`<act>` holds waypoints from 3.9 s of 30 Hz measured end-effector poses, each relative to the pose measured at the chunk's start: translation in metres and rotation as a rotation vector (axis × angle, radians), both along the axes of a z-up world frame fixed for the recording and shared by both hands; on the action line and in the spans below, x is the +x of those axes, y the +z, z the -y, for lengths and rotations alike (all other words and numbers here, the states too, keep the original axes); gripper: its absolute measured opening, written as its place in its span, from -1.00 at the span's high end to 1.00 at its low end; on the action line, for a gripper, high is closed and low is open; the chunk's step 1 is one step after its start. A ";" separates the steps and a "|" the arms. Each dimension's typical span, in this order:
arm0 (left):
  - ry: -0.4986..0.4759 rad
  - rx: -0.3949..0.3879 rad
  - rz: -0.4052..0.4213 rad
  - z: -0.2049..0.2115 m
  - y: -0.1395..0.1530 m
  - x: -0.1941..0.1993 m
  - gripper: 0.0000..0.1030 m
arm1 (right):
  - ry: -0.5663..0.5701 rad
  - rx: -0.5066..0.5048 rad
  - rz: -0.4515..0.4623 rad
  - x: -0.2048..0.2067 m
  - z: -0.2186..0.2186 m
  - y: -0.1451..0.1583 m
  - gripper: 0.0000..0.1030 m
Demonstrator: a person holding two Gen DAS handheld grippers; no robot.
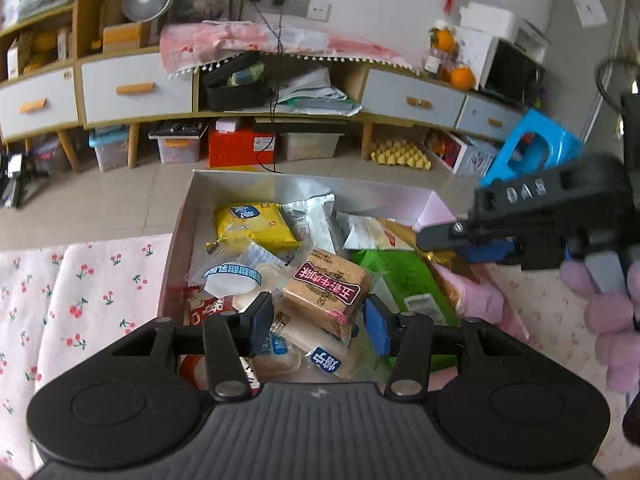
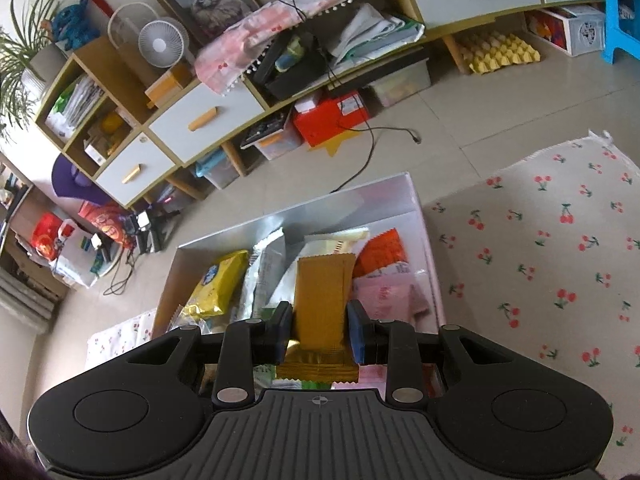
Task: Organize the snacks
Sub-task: 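Carry both snacks into the pink box and open both tools, then withdraw both tools from the box toward the silver and orange packs, then grasp the silver foil pack with left tool while right tool grasps orange biscuit pack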
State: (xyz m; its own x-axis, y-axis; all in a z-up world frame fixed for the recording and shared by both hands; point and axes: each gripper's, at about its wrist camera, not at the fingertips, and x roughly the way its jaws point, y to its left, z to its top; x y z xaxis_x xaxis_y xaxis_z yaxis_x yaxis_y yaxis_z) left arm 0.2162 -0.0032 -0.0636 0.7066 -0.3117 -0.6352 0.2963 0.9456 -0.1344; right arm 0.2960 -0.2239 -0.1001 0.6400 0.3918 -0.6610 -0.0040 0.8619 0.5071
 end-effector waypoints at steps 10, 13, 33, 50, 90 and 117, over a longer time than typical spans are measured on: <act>0.019 -0.024 -0.009 -0.004 -0.001 0.000 -0.25 | -0.004 0.004 0.027 0.002 -0.002 0.006 0.34; 0.018 -0.031 -0.014 -0.005 0.000 0.001 -0.39 | -0.010 0.022 0.030 0.000 0.001 0.009 0.08; 0.086 0.026 -0.009 -0.001 0.029 -0.025 -0.84 | 0.006 -0.059 0.071 -0.056 0.022 0.052 -0.32; 0.139 0.094 -0.011 -0.014 0.048 -0.075 -0.98 | 0.037 -0.135 0.087 -0.129 0.023 0.070 -0.61; 0.140 0.102 -0.105 -0.056 0.002 -0.181 -0.99 | 0.626 -0.330 0.225 -0.285 -0.028 -0.010 -0.72; 0.134 0.189 -0.110 -0.052 -0.016 -0.173 -0.98 | 0.557 -0.456 0.069 -0.287 -0.057 -0.043 0.21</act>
State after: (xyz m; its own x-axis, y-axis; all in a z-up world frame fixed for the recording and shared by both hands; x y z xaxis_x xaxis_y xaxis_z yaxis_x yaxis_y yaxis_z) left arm 0.0431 0.0488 -0.0795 0.6570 -0.0886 -0.7487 0.1599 0.9868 0.0235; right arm 0.0091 -0.1666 -0.1426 0.4717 0.3668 -0.8019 -0.5235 0.8482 0.0800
